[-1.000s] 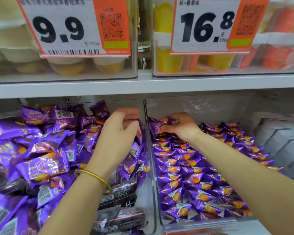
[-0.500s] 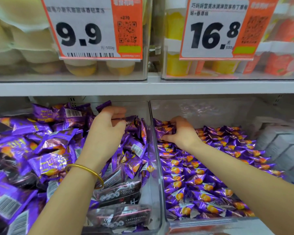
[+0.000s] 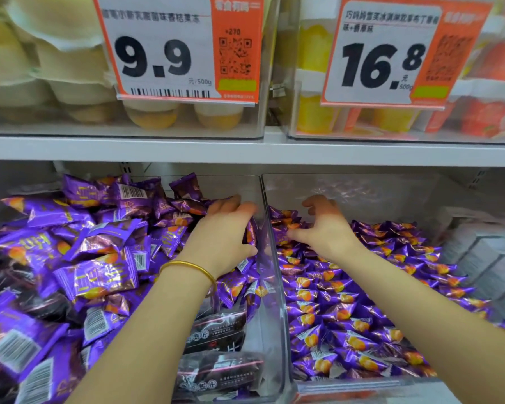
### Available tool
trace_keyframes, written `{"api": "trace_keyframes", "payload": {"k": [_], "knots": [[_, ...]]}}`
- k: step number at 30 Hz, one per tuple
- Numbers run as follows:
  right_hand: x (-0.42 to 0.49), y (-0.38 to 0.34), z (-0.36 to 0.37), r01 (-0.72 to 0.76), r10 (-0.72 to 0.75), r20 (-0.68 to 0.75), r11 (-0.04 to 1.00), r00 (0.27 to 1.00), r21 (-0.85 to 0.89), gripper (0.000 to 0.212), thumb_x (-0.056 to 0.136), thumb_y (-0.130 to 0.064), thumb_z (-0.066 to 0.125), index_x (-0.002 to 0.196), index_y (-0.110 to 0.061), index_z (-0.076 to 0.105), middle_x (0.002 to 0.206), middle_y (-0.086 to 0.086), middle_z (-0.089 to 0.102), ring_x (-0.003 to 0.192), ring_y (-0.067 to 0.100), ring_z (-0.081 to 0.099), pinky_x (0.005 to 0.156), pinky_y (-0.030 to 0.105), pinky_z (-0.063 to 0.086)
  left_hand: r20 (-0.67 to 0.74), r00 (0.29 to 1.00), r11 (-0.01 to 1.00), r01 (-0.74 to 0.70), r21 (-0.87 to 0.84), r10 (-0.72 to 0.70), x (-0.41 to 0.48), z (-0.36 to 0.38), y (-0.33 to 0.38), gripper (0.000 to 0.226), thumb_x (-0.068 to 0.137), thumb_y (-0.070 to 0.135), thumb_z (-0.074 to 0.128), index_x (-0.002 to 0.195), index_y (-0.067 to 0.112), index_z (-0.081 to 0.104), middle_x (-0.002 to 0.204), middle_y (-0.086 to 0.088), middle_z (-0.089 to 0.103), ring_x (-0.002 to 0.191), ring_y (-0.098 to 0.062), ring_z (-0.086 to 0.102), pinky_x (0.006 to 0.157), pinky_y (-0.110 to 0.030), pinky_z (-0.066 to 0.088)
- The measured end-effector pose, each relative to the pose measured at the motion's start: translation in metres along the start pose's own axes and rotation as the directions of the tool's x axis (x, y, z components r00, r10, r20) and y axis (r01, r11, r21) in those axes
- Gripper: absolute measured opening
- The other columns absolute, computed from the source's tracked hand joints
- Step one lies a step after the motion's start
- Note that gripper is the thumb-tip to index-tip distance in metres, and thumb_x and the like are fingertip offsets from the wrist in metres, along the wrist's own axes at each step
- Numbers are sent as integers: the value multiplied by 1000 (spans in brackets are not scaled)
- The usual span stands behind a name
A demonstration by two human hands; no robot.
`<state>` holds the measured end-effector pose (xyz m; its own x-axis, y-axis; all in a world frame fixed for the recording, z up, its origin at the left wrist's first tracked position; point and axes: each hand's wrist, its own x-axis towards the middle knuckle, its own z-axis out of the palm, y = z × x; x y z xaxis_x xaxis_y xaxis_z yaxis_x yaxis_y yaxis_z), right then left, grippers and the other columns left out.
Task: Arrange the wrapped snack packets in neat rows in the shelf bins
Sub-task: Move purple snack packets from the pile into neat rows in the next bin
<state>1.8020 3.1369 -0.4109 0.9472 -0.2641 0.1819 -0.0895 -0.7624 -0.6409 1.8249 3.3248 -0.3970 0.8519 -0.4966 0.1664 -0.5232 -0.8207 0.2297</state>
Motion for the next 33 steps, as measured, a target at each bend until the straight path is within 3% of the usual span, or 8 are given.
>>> {"api": "trace_keyframes", "payload": {"k": [3, 10, 15, 17, 20, 23, 28, 33], "knots": [[-8, -7, -9, -6, 19, -88, 990, 996, 139, 55, 80, -22, 72, 127, -13, 45, 125, 10, 46, 94, 20, 52, 73, 24, 37, -20, 1000, 997, 0, 79, 1, -3, 4, 5, 50, 82, 26, 67, 127, 21, 46, 143, -6, 36, 133, -28, 27, 102, -42, 39], [-36, -30, -15, -24, 72, -130, 940, 989, 340, 45, 87, -20, 65, 127, -15, 46, 124, 6, 48, 92, 13, 52, 84, 26, 40, -138, 990, 999, -35, -29, 30, -1, 2, 0, 28, 81, 0, 60, 105, 14, 59, 107, -7, 59, 106, -28, 51, 85, -40, 47], [-59, -51, -19, 18, 111, -209, 846, 972, 533, 30, 87, -10, 60, 112, -22, 50, 110, 0, 58, 88, 13, 59, 86, 40, 52, -339, 932, 923, -9, -386, -132, -21, -26, -2, 22, 75, 3, 69, 93, 16, 70, 89, 4, 68, 74, -6, 56, 66, -3, 35], [-69, -62, -19, 97, 14, -187, 817, 982, 569, 33, 84, 0, 58, 105, -26, 55, 105, -2, 62, 79, 7, 59, 80, 29, 52, -329, 923, 836, -13, -549, -202, -38, -41, -3, 22, 72, 10, 75, 86, 25, 68, 84, 12, 67, 68, -5, 56, 70, -8, 40], [-84, -77, -22, 217, -272, -3, 762, 962, 610, 49, 76, 3, 61, 107, -34, 60, 117, -9, 58, 88, 0, 58, 75, 15, 48, -209, 947, 597, -23, -802, -244, -63, -59, -2, 24, 69, 14, 78, 87, 25, 68, 88, 0, 72, 76, -27, 65, 77, -35, 53], [-89, -80, -23, 387, -456, 59, 812, 888, 437, 49, 74, -6, 72, 112, -36, 61, 113, -17, 59, 100, -2, 56, 84, 11, 42, -66, 963, 360, 34, -932, -263, -76, -64, 0, 23, 76, -2, 70, 92, 14, 66, 84, -8, 72, 71, -22, 64, 70, -30, 55], [-83, -82, -13, 247, -238, -94, 774, 967, 583, 13, 82, -14, 68, 86, -26, 70, 87, -3, 70, 78, 13, 65, 73, 25, 52, 189, 956, -42, 184, -982, -223, -82, -57, 1, 34, 81, -13, 56, 110, 3, 59, 94, -20, 67, 75, -22, 66, 66, -27, 59], [-79, -81, -9, 197, -140, -139, 723, 980, 662, 17, 87, -12, 62, 82, -28, 65, 83, -3, 71, 77, 14, 66, 67, 22, 49, 208, 954, -101, 190, -977, -216, -81, -55, -8, 43, 81, -16, 53, 117, 7, 55, 102, -23, 66, 78, -23, 66, 67, -28, 59]]}}
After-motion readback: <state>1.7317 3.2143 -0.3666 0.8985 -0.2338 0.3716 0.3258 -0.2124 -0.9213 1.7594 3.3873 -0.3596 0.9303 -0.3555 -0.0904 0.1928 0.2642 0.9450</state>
